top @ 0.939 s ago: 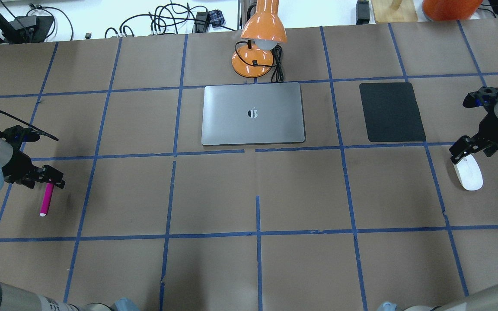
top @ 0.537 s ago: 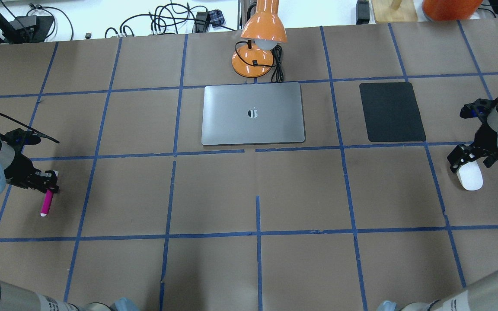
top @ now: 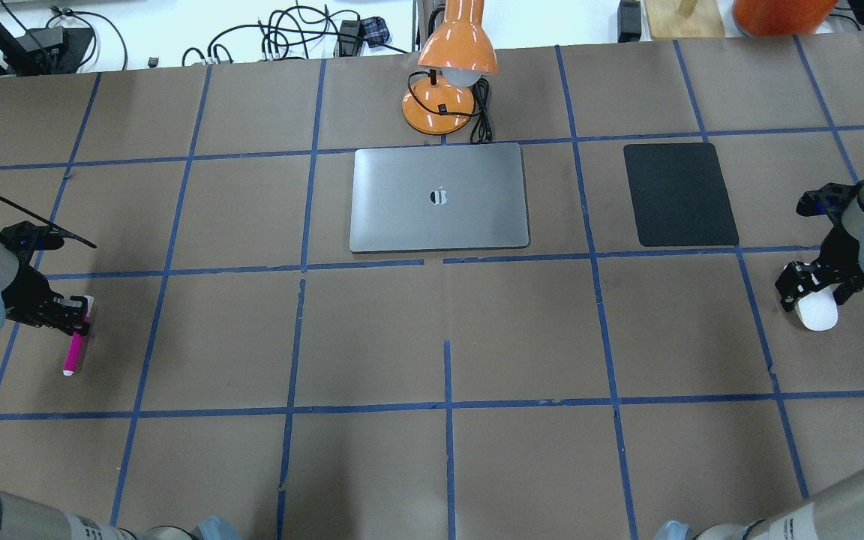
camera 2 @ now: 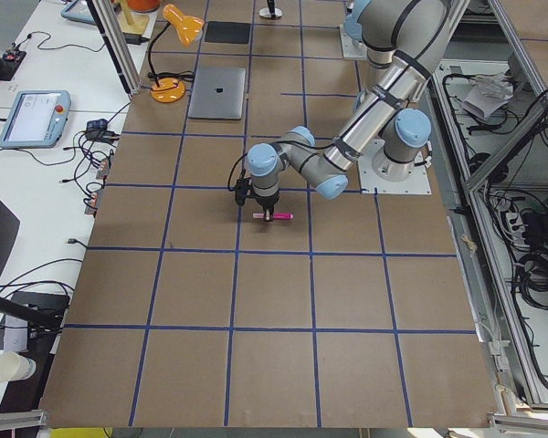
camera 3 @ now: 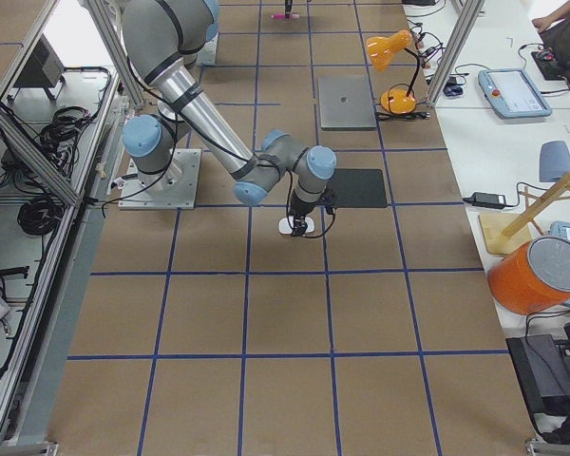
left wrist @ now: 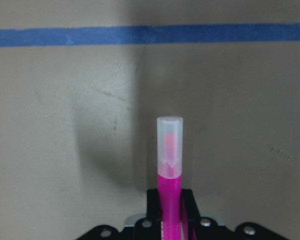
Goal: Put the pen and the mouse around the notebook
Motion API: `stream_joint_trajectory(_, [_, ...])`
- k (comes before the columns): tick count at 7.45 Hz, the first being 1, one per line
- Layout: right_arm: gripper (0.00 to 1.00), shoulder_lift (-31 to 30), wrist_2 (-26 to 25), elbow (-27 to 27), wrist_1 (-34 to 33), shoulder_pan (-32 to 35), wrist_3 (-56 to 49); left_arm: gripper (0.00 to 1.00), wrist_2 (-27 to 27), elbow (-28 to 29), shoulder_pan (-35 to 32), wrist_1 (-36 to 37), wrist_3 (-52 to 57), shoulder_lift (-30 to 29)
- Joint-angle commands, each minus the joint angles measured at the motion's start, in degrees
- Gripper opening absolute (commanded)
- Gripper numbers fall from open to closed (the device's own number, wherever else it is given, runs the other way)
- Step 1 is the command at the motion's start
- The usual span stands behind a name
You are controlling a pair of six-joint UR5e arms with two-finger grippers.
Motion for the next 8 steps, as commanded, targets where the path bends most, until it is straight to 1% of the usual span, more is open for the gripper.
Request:
stream_joint_trajectory(1, [0.25, -0.8, 0.2, -0.4, -0.1, -0.1, 0.3, 0.00, -0.1, 0.2, -0.9, -0.3, -4.5, 2.4])
stream_joint_trajectory(2, [0.13, -1.7, 0.3, -2.9, 0.4, 0.5, 0.5, 0.00, -0.4, 0.0, -2.4, -0.4, -12.0, 3.5])
stream_joint_trajectory(3, [0.10, -1.9, 0.6, -7.4, 1.9, 2.2, 0.4, 0.00, -0.5, -0.2, -5.9, -0.9, -17.8, 4.2])
stream_joint_trajectory(4, [0.07, -1.8, 0.6, -11.4, 5.3, 6.6, 2.2, 0.00, -0.5, -0.2, -11.0, -1.2, -27.8, 5.2])
stream_joint_trajectory(6, [0.07, -0.5, 1.7, -18.4, 13.5, 15.4, 14.8, 0.00, -0.6, 0.0, -21.9, -1.2, -49.5, 6.3])
stream_joint_trajectory(7, [0.07, 1.6, 2.4, -20.1, 13.8, 19.7, 20.4, 0.00, -0.1, 1.3, -28.2, -1.1, -60.2, 5.7])
stream_joint_trajectory(8, [0.07, 3.8, 2.6, -20.2, 13.2, 21.3, 21.3, 0.00, -1.1, 2.9, -33.7, -1.0, -72.6, 4.8])
